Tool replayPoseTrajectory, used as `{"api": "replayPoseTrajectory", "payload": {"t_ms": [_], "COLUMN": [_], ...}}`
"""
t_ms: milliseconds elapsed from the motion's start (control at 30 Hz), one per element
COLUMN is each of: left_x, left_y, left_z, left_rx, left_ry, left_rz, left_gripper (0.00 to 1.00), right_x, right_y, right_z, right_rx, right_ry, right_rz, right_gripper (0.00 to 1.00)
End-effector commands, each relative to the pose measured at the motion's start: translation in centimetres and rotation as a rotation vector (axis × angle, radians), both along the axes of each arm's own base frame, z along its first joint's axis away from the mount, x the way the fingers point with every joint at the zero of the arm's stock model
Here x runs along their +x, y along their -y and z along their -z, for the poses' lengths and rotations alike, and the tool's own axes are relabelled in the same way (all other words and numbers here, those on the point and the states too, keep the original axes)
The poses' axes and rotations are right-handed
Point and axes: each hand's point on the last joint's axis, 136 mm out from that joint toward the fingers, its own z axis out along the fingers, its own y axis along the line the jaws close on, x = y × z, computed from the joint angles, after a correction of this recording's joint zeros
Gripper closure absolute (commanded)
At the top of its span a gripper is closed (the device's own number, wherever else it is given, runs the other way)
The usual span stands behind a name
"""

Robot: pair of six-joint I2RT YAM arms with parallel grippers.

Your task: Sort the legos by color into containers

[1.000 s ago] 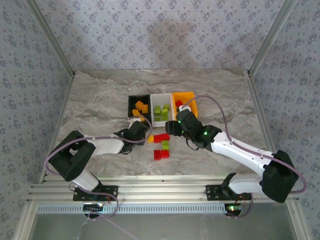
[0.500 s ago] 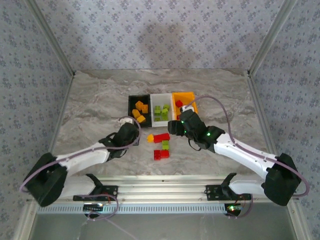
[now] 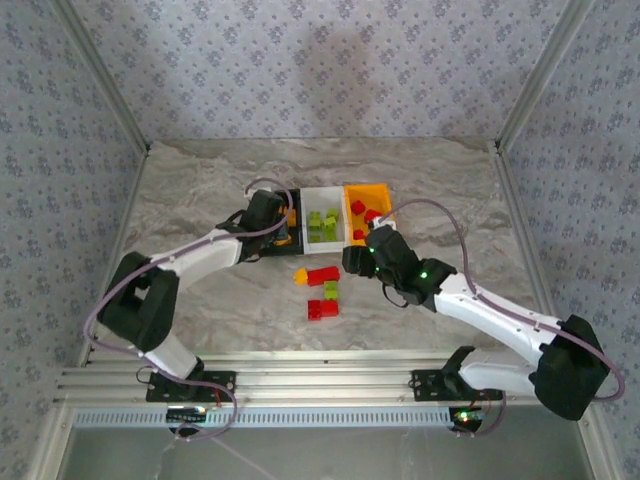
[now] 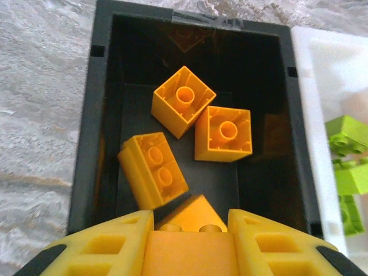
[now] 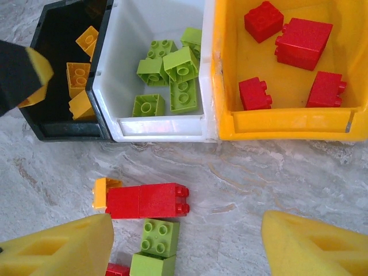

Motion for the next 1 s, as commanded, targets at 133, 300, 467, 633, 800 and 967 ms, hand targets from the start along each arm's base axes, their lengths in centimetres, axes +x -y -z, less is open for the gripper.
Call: {"api": "replayPoseTrajectory", "payload": {"t_ms": [133,300,467,633,800,967], "left_x": [1.9,0.3,-5.2,-12.0,-16.5,-18.5], "left_y": [0.2,0.3,1.2,0.7,-1.0,-2.9], "left_z": [-2.5,-7.3,-10.3,-10.0,-6.3,-3.0], "left_rx": [-0.022,-0.085,-0.219,-0.267,-0.337,-0.341], "left_ry": [0.019,0.088,0.127,0.146,0.099,0.043], "left_rz": [0.012,0.039,0.116,0.170,0.145,0.095], "left_gripper": [0.23,0.05,0.01,0.01,0.01,0.01], "right_x": [-0.9,-1.4,-3.3,-5.6,-6.5,-6.7], "right_y": [-0.1,-1.4,-4.0,-6.0,-7.0,-7.4], "right_z": [1.3,2.3,4.8,7.8,10.2,11.2], "right_rx": [0.011,0.004,-0.006,-0.089,-0.145,-0.220], "right_ry": [-0.048,-0.081,-0.152,-0.190,-0.219,-0.227], "right_rz": [-0.005,-0.041,-0.115,-0.155,-0.158,-0.157], "right_gripper": [0.25,0.24,0.22,0.22,0.22,0.24]}}
